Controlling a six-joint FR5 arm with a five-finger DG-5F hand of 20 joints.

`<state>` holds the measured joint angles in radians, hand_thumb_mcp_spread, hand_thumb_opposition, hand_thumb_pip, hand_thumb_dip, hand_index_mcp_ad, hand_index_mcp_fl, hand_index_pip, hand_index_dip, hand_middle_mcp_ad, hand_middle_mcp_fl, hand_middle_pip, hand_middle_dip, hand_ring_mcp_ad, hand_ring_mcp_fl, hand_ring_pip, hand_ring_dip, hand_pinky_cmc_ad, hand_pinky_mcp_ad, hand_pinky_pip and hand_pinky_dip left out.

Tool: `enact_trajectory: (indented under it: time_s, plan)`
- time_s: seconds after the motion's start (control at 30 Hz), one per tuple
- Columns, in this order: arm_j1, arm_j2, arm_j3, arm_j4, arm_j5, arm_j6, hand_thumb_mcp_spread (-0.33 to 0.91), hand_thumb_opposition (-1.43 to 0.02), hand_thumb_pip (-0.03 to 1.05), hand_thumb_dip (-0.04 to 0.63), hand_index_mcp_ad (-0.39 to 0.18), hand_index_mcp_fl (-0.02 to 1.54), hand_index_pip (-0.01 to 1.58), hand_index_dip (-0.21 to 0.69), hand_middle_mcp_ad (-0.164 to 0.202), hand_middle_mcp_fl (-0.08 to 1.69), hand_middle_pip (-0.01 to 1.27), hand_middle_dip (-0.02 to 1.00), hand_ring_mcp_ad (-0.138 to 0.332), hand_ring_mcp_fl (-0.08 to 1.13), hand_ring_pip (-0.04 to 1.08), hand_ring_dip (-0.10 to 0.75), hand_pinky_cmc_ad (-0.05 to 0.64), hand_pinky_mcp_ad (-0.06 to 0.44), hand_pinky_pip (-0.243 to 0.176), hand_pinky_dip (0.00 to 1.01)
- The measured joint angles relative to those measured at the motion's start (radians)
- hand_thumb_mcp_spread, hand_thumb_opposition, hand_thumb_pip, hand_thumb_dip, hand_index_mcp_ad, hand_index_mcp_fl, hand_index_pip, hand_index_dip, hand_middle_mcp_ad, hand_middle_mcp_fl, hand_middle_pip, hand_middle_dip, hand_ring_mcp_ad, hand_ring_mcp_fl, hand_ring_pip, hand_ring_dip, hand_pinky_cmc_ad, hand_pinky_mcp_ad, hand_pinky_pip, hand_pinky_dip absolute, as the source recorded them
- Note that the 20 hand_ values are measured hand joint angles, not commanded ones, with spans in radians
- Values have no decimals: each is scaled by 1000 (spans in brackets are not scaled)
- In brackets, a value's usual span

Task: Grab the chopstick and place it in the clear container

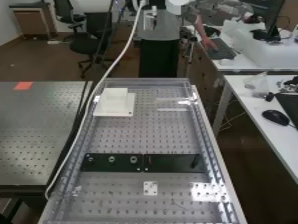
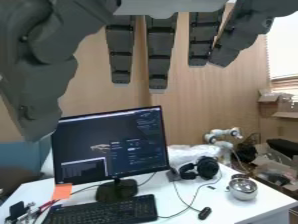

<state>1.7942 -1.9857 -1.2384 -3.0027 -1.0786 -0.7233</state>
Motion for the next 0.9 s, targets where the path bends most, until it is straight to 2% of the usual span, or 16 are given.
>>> enact_trajectory:
  time_s: [0.13,0.43,0.57,0.9]
  plan:
    - [-2,5,-7,6,-19,-5,262,-658,518,110,-157,323,51,314,42,298,101,394,188,12,94,229,325,150,-63,176]
    - [-1,7,-10,15,0,-6,262,-658,518,110,-157,323,51,314,42,297,101,393,190,16,99,229,325,148,-63,180]
    - [-2,12,-16,23,-33,-8,262,-658,518,110,-164,323,51,314,37,297,101,393,188,16,99,229,325,148,-63,180]
    - [-1,20,-28,40,-15,-14,264,-658,511,110,-155,323,51,314,42,297,101,393,188,12,99,229,325,148,-63,180]
